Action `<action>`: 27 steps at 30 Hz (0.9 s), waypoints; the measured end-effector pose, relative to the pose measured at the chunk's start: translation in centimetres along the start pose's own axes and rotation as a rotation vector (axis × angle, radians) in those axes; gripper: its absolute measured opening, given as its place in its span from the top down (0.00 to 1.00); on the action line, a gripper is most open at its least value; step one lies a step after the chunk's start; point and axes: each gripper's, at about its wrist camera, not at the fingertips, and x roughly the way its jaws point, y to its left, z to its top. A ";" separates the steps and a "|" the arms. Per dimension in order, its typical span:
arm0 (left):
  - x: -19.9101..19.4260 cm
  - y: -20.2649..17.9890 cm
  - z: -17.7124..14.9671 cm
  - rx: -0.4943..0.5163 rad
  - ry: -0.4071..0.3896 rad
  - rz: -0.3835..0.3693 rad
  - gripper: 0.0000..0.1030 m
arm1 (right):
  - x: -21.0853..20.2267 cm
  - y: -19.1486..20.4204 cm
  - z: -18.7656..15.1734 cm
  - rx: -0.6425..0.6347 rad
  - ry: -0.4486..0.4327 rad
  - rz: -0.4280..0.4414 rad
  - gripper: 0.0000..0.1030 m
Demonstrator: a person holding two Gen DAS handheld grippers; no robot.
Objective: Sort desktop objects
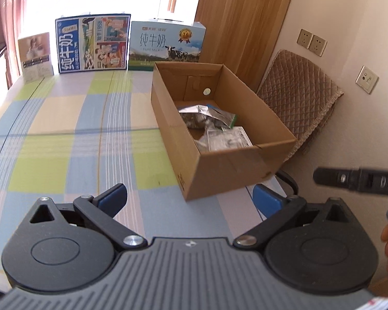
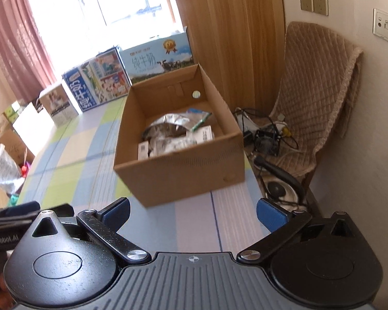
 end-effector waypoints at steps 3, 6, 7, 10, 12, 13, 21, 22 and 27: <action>-1.2 -0.5 -0.7 -0.026 0.014 0.018 0.01 | -0.9 0.0 -0.8 0.005 0.013 -0.012 0.02; -2.3 -0.7 -1.0 -0.050 0.014 0.017 0.01 | -1.6 0.4 -1.2 -0.005 0.020 -0.017 0.02; -2.6 -0.8 -1.1 -0.049 0.012 0.023 0.01 | -1.8 0.5 -1.3 -0.010 0.019 -0.015 0.02; -3.3 -1.2 -1.3 -0.036 0.011 0.057 0.01 | -2.4 0.7 -1.5 -0.018 0.013 -0.009 0.02; -3.6 -1.7 -1.4 -0.012 0.012 0.079 0.01 | -2.5 0.7 -1.5 -0.018 0.011 -0.008 0.02; -3.8 -1.8 -1.4 -0.004 0.010 0.082 0.01 | -2.6 0.8 -1.5 -0.018 0.011 -0.008 0.02; -3.9 -2.1 -1.7 -0.010 0.019 0.075 0.01 | -3.0 1.7 -1.3 -0.045 0.010 0.003 0.02; -3.8 -2.1 -1.7 -0.014 0.024 0.074 0.01 | -3.0 1.8 -1.3 -0.048 0.010 0.002 0.02; -3.5 -2.0 -1.8 -0.021 0.033 0.076 0.01 | -3.1 2.2 -1.2 -0.059 0.007 0.008 0.02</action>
